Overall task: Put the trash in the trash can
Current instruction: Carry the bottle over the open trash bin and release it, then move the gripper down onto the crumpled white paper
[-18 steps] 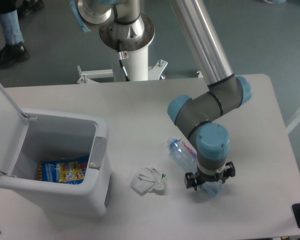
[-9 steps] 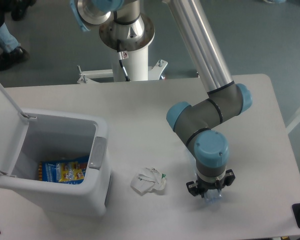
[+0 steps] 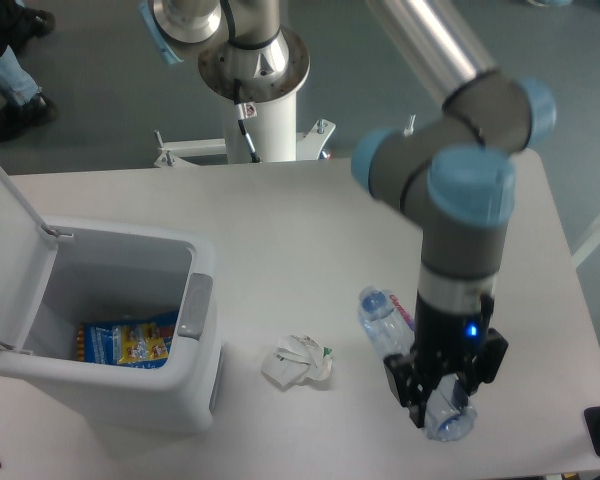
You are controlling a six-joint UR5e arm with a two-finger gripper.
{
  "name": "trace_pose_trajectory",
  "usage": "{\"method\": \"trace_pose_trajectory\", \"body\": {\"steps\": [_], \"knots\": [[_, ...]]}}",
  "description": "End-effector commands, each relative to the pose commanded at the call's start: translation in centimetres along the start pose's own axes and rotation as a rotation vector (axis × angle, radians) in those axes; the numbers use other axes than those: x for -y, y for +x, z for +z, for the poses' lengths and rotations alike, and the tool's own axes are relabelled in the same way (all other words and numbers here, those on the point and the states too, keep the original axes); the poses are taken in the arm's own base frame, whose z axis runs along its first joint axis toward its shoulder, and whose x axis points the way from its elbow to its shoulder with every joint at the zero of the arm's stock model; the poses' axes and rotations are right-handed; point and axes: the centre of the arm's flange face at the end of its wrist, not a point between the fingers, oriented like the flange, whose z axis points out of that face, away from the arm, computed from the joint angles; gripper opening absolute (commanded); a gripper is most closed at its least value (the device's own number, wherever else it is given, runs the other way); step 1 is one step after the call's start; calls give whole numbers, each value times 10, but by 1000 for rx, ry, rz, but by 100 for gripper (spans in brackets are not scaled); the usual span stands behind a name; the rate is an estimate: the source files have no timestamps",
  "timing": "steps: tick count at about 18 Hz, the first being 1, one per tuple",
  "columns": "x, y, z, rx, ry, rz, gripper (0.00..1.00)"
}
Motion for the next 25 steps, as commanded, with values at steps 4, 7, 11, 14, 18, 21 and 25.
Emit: {"method": "trace_pose_trajectory", "body": {"steps": [4,7,11,14,18,21,25], "knots": [[18,56,-52,-153,113,89,35],[17,103,-68,-243,132,138,35],[1,168,-49,-313,117,231,36],[-15,205,-17,-364,93,297,38],[-41,238,32,-362,50,382,85],[-58,244,43,-338,14,379,100],[-75,243,25,-295,-1,367,100]]}}
